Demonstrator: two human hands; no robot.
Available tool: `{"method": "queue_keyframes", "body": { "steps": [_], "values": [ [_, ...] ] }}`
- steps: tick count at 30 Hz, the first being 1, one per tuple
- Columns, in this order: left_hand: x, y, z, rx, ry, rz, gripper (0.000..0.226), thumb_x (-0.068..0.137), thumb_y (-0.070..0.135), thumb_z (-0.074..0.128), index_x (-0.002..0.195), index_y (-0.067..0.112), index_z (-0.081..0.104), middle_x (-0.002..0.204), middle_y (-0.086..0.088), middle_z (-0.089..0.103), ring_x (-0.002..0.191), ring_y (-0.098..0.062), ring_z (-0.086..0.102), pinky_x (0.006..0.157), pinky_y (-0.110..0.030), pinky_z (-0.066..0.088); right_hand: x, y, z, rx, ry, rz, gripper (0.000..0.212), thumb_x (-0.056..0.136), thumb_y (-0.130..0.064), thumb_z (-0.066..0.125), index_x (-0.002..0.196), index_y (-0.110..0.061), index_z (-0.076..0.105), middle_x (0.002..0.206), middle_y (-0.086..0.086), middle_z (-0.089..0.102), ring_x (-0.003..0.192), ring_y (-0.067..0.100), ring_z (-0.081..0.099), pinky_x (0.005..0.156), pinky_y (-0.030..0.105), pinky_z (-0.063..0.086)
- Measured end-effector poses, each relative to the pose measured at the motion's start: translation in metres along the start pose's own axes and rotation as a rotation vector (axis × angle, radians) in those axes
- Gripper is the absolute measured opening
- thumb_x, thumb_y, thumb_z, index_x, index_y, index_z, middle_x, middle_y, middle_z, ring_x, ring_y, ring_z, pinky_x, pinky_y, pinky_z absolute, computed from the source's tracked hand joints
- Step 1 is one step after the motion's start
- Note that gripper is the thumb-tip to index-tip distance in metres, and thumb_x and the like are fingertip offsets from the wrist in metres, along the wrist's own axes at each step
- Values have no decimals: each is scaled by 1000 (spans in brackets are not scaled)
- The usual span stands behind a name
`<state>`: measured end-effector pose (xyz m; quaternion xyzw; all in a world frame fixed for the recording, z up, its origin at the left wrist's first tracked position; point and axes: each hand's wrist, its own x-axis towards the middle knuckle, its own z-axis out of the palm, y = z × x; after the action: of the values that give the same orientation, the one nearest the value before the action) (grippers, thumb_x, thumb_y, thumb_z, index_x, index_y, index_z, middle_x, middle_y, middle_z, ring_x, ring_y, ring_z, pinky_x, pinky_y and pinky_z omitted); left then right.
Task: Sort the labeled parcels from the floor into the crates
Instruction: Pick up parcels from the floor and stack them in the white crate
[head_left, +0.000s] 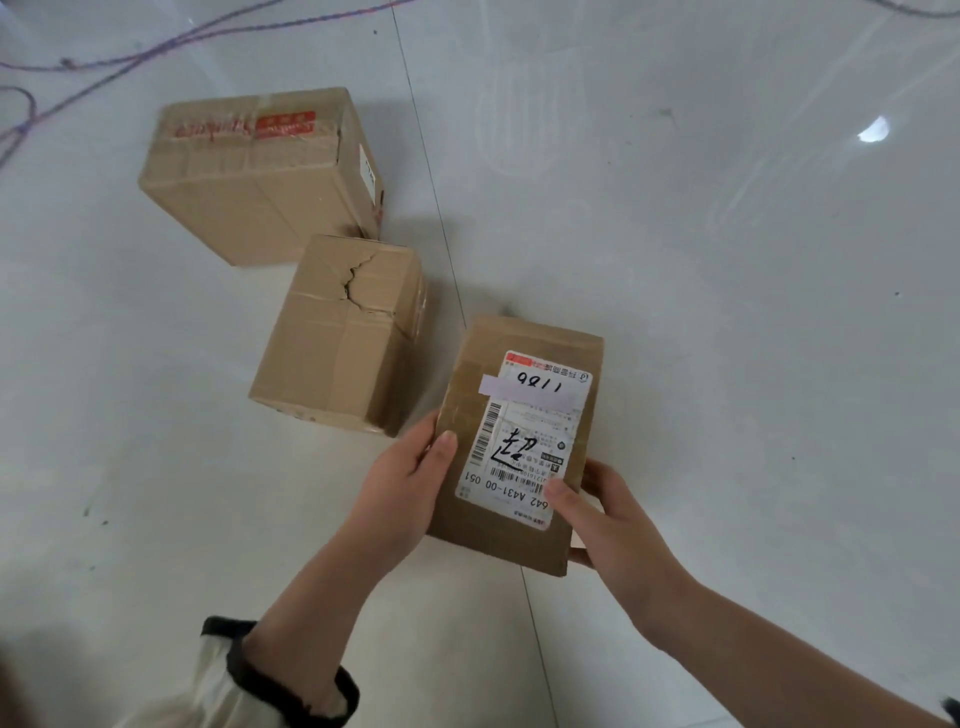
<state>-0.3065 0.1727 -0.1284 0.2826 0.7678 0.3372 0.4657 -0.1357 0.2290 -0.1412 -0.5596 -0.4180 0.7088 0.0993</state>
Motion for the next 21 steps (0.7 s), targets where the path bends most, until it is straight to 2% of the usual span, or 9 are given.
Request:
{"method": "queue_keyframes", "body": {
  "steps": [2,4,7,9,12,14,17,19,21],
  "values": [
    [0,3,1,-1,-21,-18,22,100,30,37,102,43,54,97,16,66,94,-5,63,75,-20,51,1,-2,-4,-38,2,14,41,90,-35,57,129,-26,45,121,-13,61,108,8,58,96,38,48],
    [-2,3,0,-69,0,-42,23,100,30,39,112,44,52,101,18,65,94,1,61,71,-14,47,7,-10,-9,-71,51,-13,57,90,-35,57,140,-23,35,136,-8,50,118,13,52,101,39,43],
    [-16,-5,-2,-187,113,-109,33,95,36,51,128,33,51,114,11,64,98,-1,60,74,-17,46,29,-37,-24,-193,138,-222,73,89,-38,59,148,-19,21,150,-4,32,132,16,38,110,35,32],
    [-31,-16,-5,-134,166,-184,49,81,50,57,126,30,52,108,5,63,83,-7,60,63,-22,44,47,-60,-34,-311,103,-345,69,90,-38,57,148,-22,22,150,-6,31,137,13,32,113,32,26],
    [-47,-26,-11,-225,55,-402,57,70,55,67,116,23,56,91,-9,64,58,-19,54,46,-26,38,63,-78,-39,-487,12,-371,46,93,-27,54,137,-26,42,131,-8,52,126,11,44,98,24,33],
    [-45,-28,-15,-371,-44,-489,49,72,47,64,108,15,58,76,-16,62,48,-20,47,42,-24,36,60,-74,-37,-580,64,-381,24,91,-24,57,114,-26,53,105,-13,60,108,13,55,78,22,41],
    [-28,-25,-18,-406,92,-386,27,86,27,59,105,8,61,64,-10,60,47,-19,50,47,-28,44,38,-57,-43,-591,201,-327,11,87,-27,60,94,-20,55,87,-11,61,83,12,58,59,20,39],
    [-17,-20,-17,-343,229,-317,24,92,27,57,104,7,62,68,-6,61,55,-18,54,56,-30,47,17,-46,-49,-612,229,-237,17,84,-31,64,88,-16,57,82,-8,63,75,8,58,55,21,37],
    [-9,-16,-16,-342,282,-259,25,91,28,59,108,9,60,78,-4,65,66,-16,58,63,-29,48,-3,-34,-54,-643,216,-141,25,81,-34,68,82,-12,57,78,-5,64,70,9,58,54,21,37]
  ]
}}
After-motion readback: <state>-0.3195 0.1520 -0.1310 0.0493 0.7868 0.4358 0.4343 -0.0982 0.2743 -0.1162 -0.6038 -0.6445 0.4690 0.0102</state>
